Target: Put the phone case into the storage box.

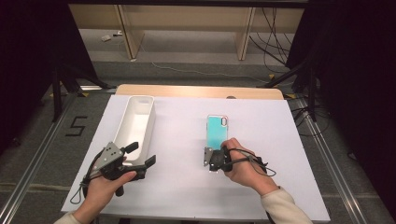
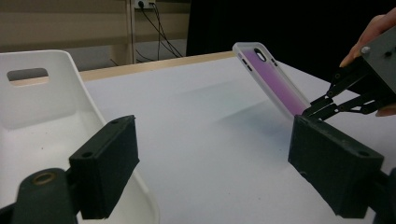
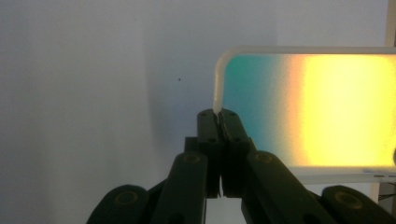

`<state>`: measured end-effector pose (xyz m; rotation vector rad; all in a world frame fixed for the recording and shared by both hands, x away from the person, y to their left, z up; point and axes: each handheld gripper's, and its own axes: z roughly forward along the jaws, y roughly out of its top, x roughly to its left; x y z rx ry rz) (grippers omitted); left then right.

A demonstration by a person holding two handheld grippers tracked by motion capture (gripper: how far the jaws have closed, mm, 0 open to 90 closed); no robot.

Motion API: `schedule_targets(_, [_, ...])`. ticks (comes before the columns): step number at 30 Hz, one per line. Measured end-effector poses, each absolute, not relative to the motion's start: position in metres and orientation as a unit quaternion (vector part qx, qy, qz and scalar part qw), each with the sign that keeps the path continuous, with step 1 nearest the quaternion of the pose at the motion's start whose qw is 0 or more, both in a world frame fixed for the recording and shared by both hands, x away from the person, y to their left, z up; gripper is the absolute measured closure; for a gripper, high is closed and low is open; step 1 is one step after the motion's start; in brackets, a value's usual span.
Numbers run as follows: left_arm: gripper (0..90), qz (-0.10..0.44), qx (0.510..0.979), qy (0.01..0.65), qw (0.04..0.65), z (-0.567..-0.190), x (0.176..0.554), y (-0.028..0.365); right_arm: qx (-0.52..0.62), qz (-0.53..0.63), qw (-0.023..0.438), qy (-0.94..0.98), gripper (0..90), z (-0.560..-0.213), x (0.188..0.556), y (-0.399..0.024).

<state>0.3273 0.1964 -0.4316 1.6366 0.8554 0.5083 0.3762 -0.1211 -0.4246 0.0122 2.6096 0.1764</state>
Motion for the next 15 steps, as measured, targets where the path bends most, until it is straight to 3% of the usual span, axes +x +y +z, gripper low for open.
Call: schedule_targets(15, [15.6, 0.207, 0.705, 0.369, 0.569, -0.426, 0.344, 0.175, 0.001, 0.071, 0.260, 0.963, 89.4, -0.422, 0.375, -0.114])
